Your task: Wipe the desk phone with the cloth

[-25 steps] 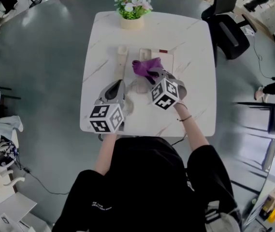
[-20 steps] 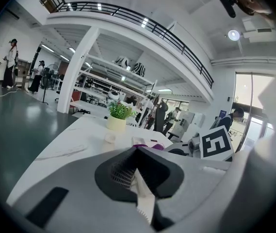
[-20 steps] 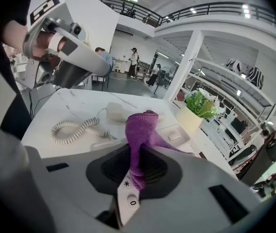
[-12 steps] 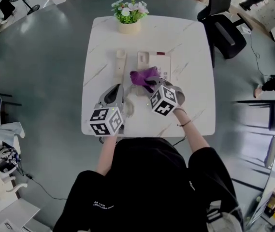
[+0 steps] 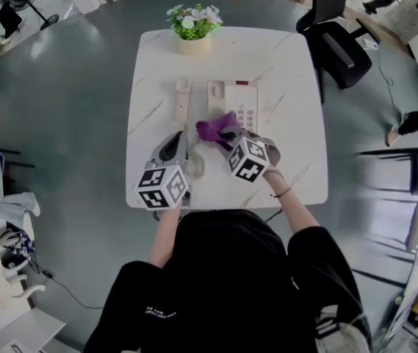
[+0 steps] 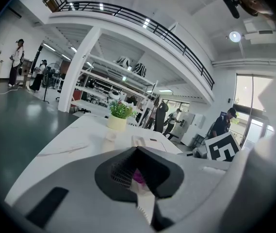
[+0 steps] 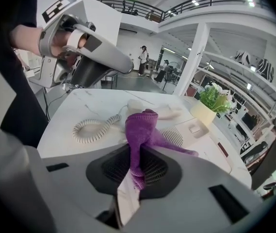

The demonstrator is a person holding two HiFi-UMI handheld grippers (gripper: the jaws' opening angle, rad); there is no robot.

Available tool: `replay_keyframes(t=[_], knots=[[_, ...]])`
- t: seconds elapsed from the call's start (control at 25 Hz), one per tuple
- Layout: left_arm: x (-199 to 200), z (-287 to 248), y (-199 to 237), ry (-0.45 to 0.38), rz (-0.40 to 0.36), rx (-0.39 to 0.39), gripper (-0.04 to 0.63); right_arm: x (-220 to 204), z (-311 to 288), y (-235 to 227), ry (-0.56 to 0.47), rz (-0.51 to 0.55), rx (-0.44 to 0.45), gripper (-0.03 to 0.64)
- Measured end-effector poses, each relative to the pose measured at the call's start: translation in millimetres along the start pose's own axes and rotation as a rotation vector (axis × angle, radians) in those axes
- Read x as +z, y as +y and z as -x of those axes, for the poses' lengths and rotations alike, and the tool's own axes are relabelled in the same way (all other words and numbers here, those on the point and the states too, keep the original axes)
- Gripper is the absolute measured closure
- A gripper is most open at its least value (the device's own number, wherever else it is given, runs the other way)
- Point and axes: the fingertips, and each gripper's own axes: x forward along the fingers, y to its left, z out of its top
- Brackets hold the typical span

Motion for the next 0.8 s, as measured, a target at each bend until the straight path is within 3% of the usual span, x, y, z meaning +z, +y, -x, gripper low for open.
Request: replay_keyframes(t=[0.8], knots=[[3, -2, -2, 0.001, -0.011, 0.000, 0.597, -6, 6, 22, 0.003, -0.080, 0.114, 0.580]])
